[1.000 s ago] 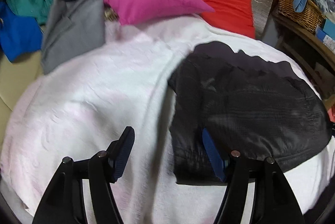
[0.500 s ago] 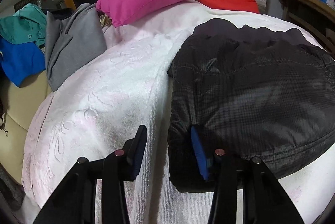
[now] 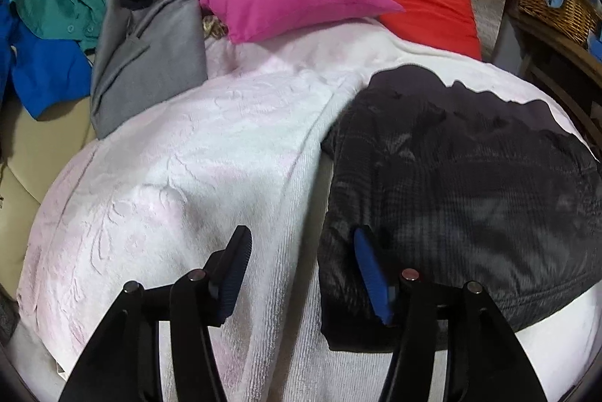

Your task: Fold large clothes

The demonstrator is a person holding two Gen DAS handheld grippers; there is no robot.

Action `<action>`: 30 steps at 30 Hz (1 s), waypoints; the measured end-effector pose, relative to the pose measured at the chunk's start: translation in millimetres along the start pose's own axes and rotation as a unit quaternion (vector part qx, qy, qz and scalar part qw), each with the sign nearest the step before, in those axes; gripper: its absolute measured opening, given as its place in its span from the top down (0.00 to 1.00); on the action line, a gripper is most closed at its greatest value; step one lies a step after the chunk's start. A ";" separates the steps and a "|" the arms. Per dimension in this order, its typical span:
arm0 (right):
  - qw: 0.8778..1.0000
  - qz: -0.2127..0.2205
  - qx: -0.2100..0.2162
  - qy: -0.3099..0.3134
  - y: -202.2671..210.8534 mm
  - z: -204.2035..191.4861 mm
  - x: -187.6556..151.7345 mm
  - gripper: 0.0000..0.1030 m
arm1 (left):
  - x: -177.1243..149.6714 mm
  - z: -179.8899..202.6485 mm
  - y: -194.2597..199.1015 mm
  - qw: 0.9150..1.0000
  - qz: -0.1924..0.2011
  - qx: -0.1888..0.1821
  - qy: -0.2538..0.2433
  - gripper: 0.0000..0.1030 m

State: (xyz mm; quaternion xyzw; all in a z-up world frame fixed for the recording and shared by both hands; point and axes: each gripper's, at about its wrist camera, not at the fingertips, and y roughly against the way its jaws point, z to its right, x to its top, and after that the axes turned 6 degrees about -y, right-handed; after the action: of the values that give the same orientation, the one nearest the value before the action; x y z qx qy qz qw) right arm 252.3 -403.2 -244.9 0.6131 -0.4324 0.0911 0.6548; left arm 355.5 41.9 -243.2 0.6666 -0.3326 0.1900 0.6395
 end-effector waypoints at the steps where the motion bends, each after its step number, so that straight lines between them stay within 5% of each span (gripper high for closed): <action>1: 1.000 0.001 -0.001 0.002 0.6 -0.7 0.4 0.40 | 1.4 0.9 3.6 1.000 0.012 0.002 0.001 0.44; 6: 1.000 0.007 -0.003 0.008 3.6 -2.8 1.0 0.40 | 7.5 3.2 11.2 0.999 0.040 0.001 0.006 0.44; 14: 0.999 0.019 -0.019 0.031 4.6 -15.4 -1.2 0.40 | 9.4 16.7 -9.9 1.000 0.002 -0.002 -0.015 0.44; 21: 0.999 0.027 -0.022 0.038 4.7 -17.8 -0.4 0.40 | 9.9 21.9 -21.4 1.000 -0.007 -0.021 -0.016 0.68; 30: 0.998 0.031 -0.024 0.048 4.8 -20.5 -3.1 0.40 | 14.4 24.7 -28.8 1.000 -0.012 -0.019 -0.011 0.77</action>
State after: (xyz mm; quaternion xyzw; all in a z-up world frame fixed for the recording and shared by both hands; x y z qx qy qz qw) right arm 256.5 -382.7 -241.0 0.5786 -0.4213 0.1303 0.6862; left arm 381.2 13.6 -257.0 0.6602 -0.3354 0.1686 0.6505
